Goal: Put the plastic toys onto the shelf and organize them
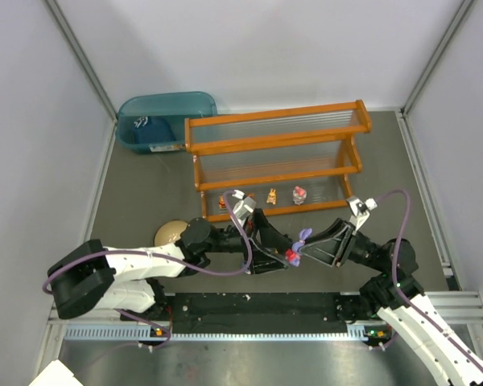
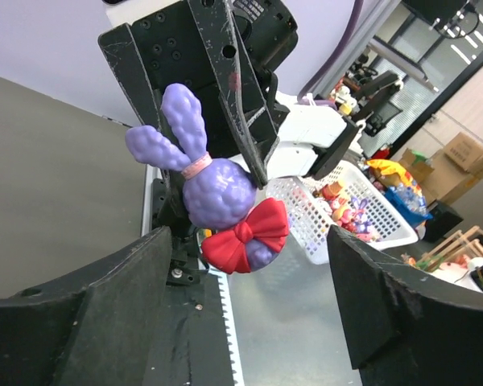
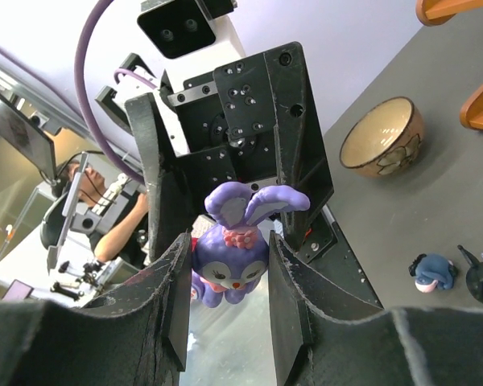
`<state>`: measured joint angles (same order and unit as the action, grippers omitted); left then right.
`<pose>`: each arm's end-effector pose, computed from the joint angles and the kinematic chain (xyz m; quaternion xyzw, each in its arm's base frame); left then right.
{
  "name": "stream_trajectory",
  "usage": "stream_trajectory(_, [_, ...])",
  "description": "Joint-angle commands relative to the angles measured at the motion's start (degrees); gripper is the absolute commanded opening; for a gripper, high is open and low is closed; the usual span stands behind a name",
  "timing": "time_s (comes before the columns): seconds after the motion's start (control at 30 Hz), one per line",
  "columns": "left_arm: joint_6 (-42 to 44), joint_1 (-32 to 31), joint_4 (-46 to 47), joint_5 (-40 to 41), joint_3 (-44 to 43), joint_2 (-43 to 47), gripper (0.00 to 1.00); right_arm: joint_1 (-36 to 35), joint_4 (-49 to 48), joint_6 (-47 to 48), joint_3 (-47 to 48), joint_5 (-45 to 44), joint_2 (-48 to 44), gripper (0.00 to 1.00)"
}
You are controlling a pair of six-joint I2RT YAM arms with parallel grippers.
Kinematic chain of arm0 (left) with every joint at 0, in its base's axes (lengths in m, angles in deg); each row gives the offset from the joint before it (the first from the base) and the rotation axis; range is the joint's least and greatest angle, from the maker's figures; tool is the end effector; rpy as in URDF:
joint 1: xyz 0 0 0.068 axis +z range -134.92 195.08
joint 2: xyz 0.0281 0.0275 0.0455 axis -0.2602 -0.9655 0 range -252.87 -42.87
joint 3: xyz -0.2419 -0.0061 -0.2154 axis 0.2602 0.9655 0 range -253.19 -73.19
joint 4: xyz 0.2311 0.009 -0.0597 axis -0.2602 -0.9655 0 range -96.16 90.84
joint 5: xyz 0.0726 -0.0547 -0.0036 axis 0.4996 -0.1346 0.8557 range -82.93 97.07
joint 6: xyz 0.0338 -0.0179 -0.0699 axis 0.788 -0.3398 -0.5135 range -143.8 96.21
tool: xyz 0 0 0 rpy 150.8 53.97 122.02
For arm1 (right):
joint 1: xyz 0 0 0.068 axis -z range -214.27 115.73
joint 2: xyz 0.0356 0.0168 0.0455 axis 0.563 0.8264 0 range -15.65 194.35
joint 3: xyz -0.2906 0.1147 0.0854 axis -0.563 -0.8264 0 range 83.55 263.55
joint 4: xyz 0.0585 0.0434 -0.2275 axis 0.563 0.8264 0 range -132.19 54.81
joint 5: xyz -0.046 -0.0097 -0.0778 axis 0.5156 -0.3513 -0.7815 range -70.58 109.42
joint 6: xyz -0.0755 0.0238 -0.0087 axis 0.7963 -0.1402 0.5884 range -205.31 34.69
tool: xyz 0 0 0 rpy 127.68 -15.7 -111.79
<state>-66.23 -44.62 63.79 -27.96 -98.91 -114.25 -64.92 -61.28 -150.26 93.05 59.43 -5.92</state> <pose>0.0871 -0.2274 0.3362 0.3245 0.5225 -0.7096 0.3439 0.0195 0.0628 0.2670 -0.1047 0.6044 0.6999 0.3659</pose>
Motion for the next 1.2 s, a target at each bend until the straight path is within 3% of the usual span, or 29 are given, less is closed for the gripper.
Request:
stream_trajectory(0.0, [0.0,0.2,3.3,0.5,0.0,1.8,0.87,-0.4,-0.5,1.1,3.2,-1.7,-0.8,0.00])
stream_trajectory(0.13, [0.2,0.4,1.8,1.4,1.6,4.1,0.95,-0.3,1.8,2.6,4.1,-3.4,-0.7,0.00])
stream_trajectory(0.23, [1.6,0.4,-3.2,6.0,4.7,9.9,0.99,-0.3,10.3,9.3,7.7,-6.3,-0.4,0.00])
stream_trajectory(0.3, [3.2,0.4,-15.7,9.7,5.7,14.5,0.99,-0.3,21.0,15.7,11.6,-11.5,-0.2,0.00])
stream_trajectory(0.37, [5.8,0.3,-33.1,18.7,5.4,22.0,0.99,-0.4,25.9,21.0,13.9,-15.0,0.6,0.00])
stream_trajectory(0.47, [7.6,0.2,-51.1,30.8,4.9,31.3,0.99,-0.5,29.9,25.6,17.0,-20.0,4.7,0.00])
stream_trajectory(0.57, [8.8,0.2,-59.9,38.2,4.2,37.8,0.99,-1.2,29.3,27.4,18.5,-23.7,10.4,0.00])
stream_trajectory(0.67, [7.1,0.2,-68.9,43.9,3.0,41.3,0.99,-7.2,27.8,30.6,20.6,-32.4,16.4,0.00])
stream_trajectory(0.7, [6.1,0.2,-72.1,47.4,2.9,42.0,0.99,-13.4,27.5,32.0,22.2,-40.0,18.2,0.00])
stream_trajectory(0.8, [3.3,0.2,-76.3,53.8,2.6,44.3,0.99,-23.1,24.5,37.3,25.4,-57.2,25.1,0.00])
stream_trajectory(0.9, [-0.2,0.2,-82.8,60.0,2.6,46.9,0.99,-30.6,19.5,40.7,28.0,-66.1,32.3,0.00])
stream_trajectory(1.07, [-1.6,0.2,-89.7,64.7,3.3,52.9,0.99,-33.9,7.9,46.6,31.3,-69.3,42.2,0.00])
stream_trajectory(1.17, [-1.6,0.3,-92.7,66.3,2.9,54.8,0.99,-34.2,6.5,48.9,35.8,-70.2,50.0,0.00])
